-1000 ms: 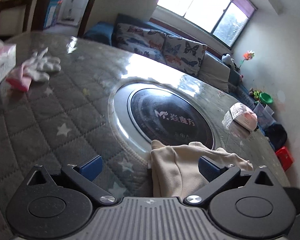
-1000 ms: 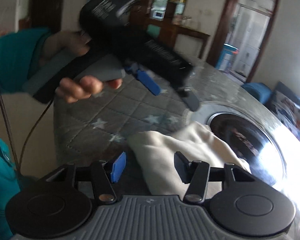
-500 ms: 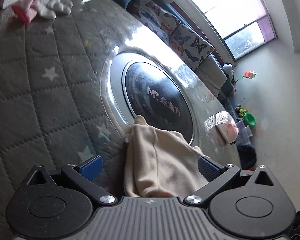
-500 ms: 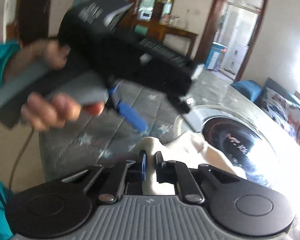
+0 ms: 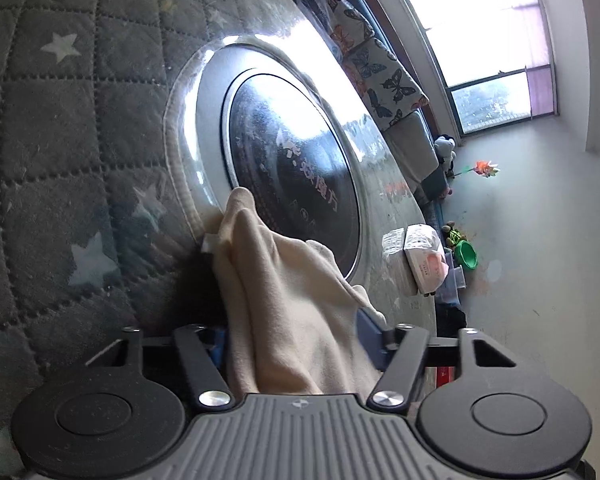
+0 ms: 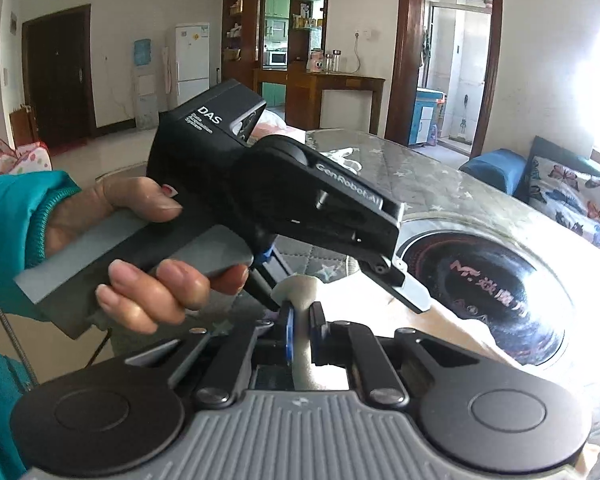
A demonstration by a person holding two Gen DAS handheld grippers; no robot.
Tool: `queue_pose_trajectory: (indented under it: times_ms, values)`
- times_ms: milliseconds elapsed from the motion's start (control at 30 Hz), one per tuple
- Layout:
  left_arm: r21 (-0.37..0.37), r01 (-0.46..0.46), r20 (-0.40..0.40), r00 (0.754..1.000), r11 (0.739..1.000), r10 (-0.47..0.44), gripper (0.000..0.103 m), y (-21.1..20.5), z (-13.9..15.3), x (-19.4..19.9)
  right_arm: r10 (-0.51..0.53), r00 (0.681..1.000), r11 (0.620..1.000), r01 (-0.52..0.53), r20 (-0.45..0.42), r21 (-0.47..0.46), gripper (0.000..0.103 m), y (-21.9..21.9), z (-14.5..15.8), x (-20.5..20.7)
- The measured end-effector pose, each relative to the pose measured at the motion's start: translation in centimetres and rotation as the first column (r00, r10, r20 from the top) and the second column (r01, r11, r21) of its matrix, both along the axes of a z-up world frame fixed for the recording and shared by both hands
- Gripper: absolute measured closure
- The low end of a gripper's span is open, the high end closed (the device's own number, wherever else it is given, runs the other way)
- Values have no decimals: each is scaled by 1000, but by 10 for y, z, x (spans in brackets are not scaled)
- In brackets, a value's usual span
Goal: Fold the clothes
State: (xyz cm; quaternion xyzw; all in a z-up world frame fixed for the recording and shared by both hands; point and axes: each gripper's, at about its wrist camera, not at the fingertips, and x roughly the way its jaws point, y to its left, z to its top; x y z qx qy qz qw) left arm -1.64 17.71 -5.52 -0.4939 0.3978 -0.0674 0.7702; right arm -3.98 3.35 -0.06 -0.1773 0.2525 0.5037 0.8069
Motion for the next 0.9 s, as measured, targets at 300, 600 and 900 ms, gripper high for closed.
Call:
queue_pose_trajectory:
  times_ms: [300,600,900]
  values:
    - [18,-19,-24,1000,1000,19,82,4,-9,-2,-86,994,995,89,-66,48,87,-35,-3,7]
    - [67,3,2,1000,998,-3,82,0,-7,-3,-403,913,913,406,-72,36,84,-120,-7,35]
    - [76,15,-4,1000,997,-14,82,-2,-7,-1,-616,768,773,632,-173,52,65,-177,-38,87]
